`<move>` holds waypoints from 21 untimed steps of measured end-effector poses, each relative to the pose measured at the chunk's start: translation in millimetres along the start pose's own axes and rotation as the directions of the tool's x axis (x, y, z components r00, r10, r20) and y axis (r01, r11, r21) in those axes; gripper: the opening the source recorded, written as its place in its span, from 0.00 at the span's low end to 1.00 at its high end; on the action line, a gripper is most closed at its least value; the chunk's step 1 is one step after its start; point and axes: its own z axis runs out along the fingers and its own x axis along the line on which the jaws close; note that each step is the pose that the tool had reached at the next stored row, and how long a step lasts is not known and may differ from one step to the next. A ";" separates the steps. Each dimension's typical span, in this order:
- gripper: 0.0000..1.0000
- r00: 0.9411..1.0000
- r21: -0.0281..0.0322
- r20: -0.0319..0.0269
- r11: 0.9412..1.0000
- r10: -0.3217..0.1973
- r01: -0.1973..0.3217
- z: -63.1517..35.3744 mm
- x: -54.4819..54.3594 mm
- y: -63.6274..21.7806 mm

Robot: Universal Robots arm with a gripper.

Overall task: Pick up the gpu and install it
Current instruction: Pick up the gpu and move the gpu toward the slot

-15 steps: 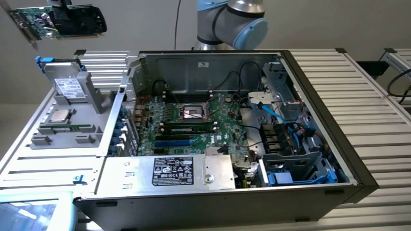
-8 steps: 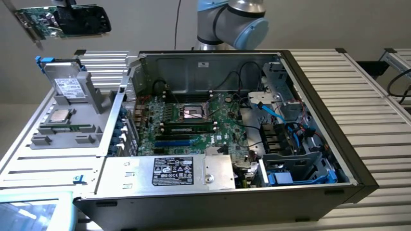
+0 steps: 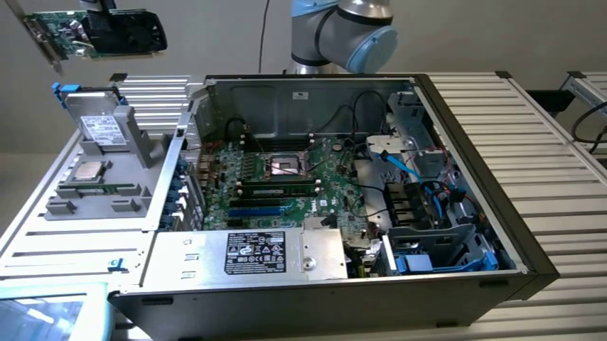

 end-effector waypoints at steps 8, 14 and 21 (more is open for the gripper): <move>0.28 0.999 0.000 -0.043 1.000 0.007 -0.007 -0.2 0.1 -1.7; 0.28 0.998 0.000 -0.063 1.000 0.010 -0.010 -1.5 1.3 -10.6; 0.28 0.996 0.000 -0.087 1.000 0.014 -0.014 -5.0 1.4 -33.6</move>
